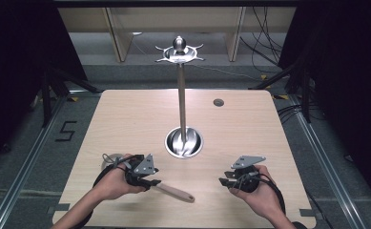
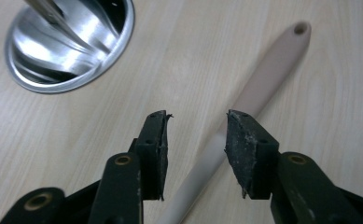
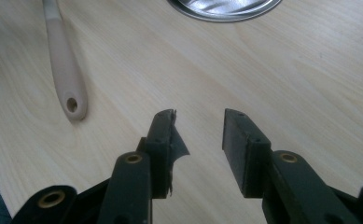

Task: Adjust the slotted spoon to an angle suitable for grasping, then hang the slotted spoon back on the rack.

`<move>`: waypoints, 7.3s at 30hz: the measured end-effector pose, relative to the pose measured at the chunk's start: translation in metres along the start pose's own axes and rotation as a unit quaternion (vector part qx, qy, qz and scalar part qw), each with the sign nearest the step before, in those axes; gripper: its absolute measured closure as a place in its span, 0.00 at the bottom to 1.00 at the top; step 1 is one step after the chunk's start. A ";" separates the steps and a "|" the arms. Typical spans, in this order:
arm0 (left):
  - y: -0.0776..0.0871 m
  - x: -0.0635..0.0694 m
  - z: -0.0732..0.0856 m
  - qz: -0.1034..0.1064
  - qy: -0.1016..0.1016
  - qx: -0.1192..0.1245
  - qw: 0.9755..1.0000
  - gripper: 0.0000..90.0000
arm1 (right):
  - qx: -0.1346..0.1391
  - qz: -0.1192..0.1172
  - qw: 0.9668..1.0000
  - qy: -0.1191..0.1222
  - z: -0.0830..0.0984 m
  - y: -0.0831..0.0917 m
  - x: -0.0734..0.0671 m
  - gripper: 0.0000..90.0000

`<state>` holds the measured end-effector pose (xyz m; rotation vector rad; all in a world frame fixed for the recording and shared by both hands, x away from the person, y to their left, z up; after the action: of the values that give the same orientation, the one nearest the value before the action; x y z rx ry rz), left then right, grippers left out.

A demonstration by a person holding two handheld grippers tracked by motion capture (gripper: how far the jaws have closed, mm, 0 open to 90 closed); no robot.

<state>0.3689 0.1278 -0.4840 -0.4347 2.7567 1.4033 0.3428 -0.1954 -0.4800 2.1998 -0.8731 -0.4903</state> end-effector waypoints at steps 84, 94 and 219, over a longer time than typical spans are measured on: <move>0.053 -0.019 -0.038 -0.041 -0.008 0.026 0.999 0.83 | 0.064 0.020 0.992 -0.110 0.001 0.009 0.022 0.64; 0.090 -0.021 -0.018 -0.117 0.134 0.152 0.972 0.83 | 0.075 0.023 0.991 -0.111 0.001 0.011 0.024 0.64; 0.153 -0.071 -0.069 -0.181 0.186 0.265 0.929 0.83 | 0.083 0.087 0.988 -0.101 0.008 0.022 0.051 0.57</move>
<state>0.4060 0.1751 -0.3119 -1.1933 2.9451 0.5022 0.3644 -0.2467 -0.4738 2.2234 -1.2436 -0.5802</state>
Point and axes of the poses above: each handheld gripper's, and its own axes: y roughly backward along the jaws, z roughly out of its underside, x roughly to its right, the point moved 3 cm from there along -y, roughly forward along the jaws, and after that the axes turned 2 degrees about x, right-handed, at the moved point
